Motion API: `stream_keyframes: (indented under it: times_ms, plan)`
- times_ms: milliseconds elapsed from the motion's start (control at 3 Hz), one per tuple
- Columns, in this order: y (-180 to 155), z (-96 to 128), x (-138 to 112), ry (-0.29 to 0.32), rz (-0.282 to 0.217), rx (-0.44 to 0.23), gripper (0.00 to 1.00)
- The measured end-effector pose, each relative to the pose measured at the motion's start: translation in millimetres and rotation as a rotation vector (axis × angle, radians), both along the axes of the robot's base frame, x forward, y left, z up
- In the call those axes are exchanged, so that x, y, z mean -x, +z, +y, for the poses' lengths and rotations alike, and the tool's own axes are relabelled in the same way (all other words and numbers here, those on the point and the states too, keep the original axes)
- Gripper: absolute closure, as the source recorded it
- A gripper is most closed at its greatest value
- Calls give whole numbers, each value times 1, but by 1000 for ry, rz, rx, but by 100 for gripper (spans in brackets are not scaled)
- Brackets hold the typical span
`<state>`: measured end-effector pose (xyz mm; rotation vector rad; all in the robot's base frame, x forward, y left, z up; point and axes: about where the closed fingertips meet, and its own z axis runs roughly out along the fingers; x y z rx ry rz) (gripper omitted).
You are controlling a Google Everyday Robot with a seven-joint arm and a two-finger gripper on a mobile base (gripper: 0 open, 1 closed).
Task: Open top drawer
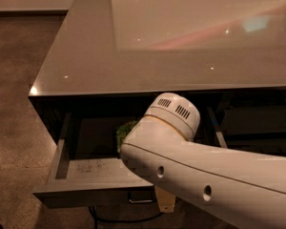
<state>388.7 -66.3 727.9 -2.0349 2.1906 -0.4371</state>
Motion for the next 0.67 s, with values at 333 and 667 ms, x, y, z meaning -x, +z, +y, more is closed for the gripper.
stream_keyframes:
  times_ms: [333,667]
  plan:
    - [1,0,-5,3,-15,-2,0]
    - [-1,0,-14,4,-26,-5,0]
